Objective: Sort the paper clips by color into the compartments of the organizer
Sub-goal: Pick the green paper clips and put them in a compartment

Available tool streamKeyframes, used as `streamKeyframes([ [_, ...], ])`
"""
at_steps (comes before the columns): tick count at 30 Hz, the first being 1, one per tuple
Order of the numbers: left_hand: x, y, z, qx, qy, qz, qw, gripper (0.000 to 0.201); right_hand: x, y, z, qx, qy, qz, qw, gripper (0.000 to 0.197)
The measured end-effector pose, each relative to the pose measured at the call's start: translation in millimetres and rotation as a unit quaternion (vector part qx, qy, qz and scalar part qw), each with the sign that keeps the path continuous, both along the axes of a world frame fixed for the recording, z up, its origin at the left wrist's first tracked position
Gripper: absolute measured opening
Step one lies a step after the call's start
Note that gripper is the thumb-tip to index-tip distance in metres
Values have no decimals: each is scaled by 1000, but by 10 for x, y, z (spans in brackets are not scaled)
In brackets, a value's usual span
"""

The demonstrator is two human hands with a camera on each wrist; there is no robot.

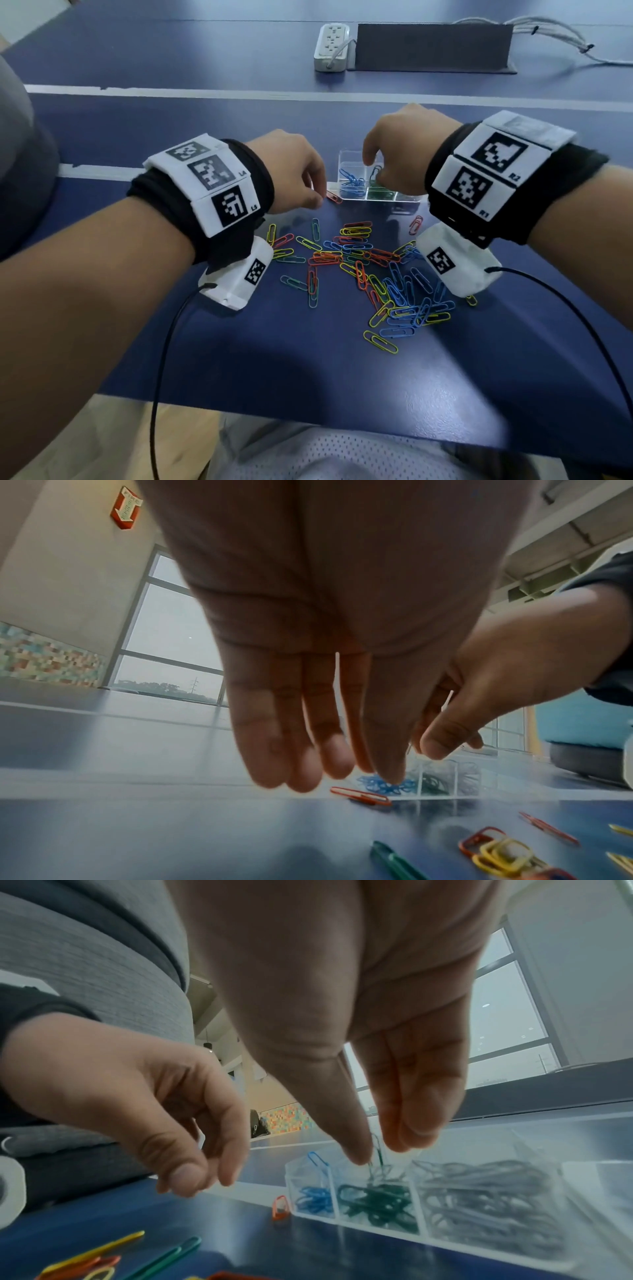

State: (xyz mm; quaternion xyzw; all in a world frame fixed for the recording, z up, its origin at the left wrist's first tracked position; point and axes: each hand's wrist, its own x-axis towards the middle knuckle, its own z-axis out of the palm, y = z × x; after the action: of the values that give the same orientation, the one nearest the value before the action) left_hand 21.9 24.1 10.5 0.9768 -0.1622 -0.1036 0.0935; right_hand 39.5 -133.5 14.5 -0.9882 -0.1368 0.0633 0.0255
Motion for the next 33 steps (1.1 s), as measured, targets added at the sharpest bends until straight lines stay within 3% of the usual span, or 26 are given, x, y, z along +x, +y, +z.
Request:
streamKeyframes([
  [8,-44,-4,-102,33,61,-71,995,23,-204,65,63,14,-10,49,999,22],
  [14,-28,-1,-140,59,41,-80,994,11,-603,120,77,-7,105,161,981,19],
  [17,-52,11,-145,70,36,-89,993,7,-632,128,32,-20,128,164,978,14],
  [24,-153,30,-92,37,8,-72,997,10,-617,98,22,-41,93,144,984,20],
  [28,-195,59,-45,-10,1,-52,999,7,-616,128,-11,-54,98,116,987,42],
  [33,-278,143,-61,-24,59,-42,997,21,-583,139,-45,-33,99,123,987,30],
])
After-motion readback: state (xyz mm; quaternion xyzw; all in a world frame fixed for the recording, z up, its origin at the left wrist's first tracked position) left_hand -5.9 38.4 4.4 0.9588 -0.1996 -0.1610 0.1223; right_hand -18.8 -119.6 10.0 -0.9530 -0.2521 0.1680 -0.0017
